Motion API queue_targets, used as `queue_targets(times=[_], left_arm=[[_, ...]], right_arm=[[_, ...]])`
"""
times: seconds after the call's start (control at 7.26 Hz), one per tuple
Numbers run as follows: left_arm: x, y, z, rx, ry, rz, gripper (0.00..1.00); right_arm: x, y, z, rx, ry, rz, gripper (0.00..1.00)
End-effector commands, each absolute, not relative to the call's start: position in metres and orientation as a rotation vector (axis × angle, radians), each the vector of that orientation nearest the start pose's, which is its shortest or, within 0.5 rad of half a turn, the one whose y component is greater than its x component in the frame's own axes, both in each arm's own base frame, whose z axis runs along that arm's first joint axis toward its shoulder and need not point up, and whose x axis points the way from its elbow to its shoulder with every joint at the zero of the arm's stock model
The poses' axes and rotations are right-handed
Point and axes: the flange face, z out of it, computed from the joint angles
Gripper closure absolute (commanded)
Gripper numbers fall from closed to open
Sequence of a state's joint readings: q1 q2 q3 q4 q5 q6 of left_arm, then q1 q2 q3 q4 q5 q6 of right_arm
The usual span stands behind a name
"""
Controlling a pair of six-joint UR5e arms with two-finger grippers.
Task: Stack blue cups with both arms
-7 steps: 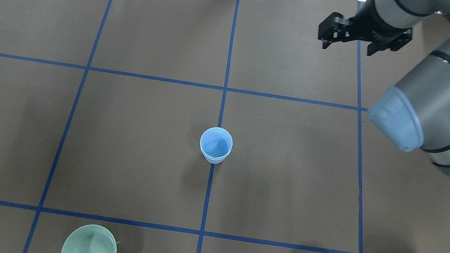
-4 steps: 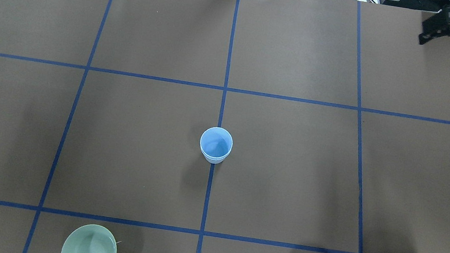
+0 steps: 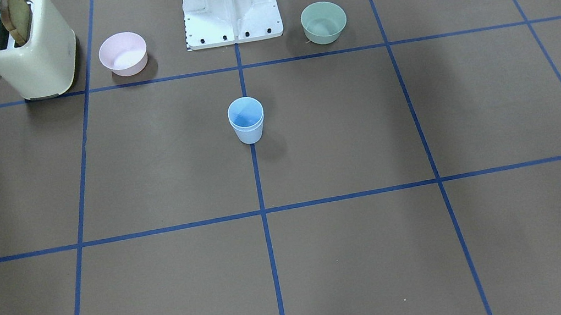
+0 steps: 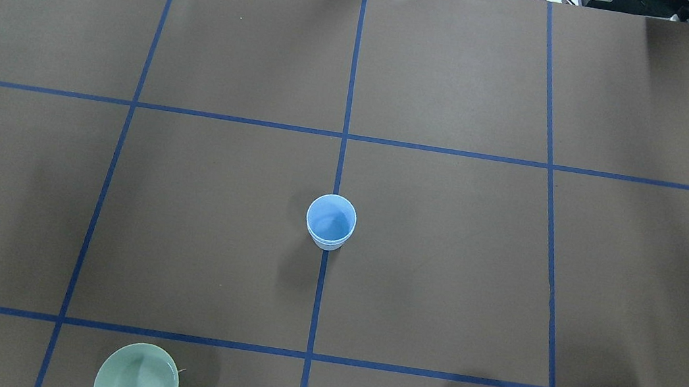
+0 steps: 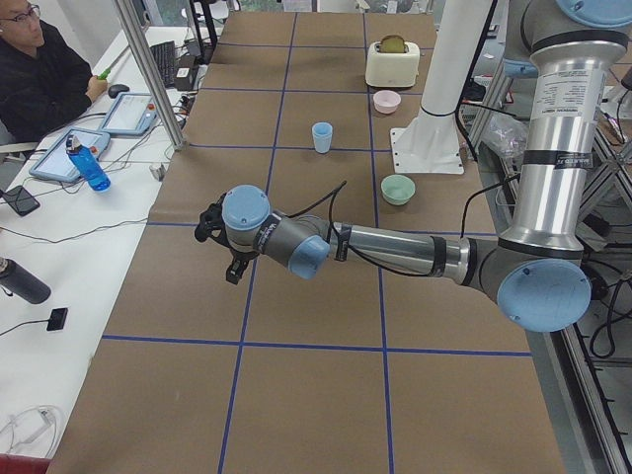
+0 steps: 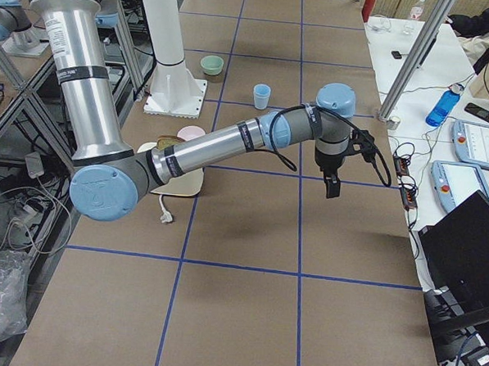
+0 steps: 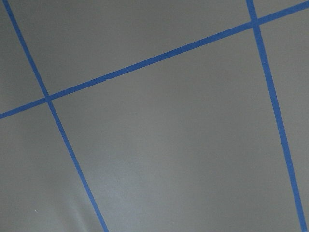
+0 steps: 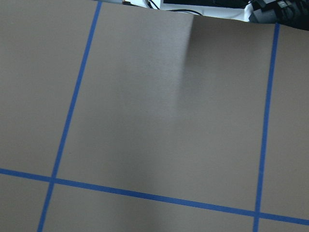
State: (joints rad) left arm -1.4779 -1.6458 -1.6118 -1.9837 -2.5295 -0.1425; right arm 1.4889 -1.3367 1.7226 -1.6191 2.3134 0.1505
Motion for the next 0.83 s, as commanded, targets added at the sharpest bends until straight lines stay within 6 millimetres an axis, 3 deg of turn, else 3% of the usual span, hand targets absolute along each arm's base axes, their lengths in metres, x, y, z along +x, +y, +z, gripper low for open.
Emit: queue_targets(times=[0.0,0.14,0.41,0.69], left_arm=[[-0.006,-0.540,0.543,0.376,0.976,0.201,0.02],[-0.007,-0.539,0.543,0.378,0.975,0.202,0.02],[-0.009,-0.537,0.541,0.395,0.975,0.204,0.02],[-0.008,-0.538,0.543,0.387,0.975,0.204,0.02]], right_arm=[[0.030,-0.576,0.499,0.211,-0.764,-0.053,0.00],[0.031,-0.567,0.506,0.244,-0.762,-0.065,0.00],[0.032,-0.560,0.561,0.238,-0.763,-0.059,0.00],[0.032,-0.555,0.568,0.233,-0.768,-0.052,0.00]])
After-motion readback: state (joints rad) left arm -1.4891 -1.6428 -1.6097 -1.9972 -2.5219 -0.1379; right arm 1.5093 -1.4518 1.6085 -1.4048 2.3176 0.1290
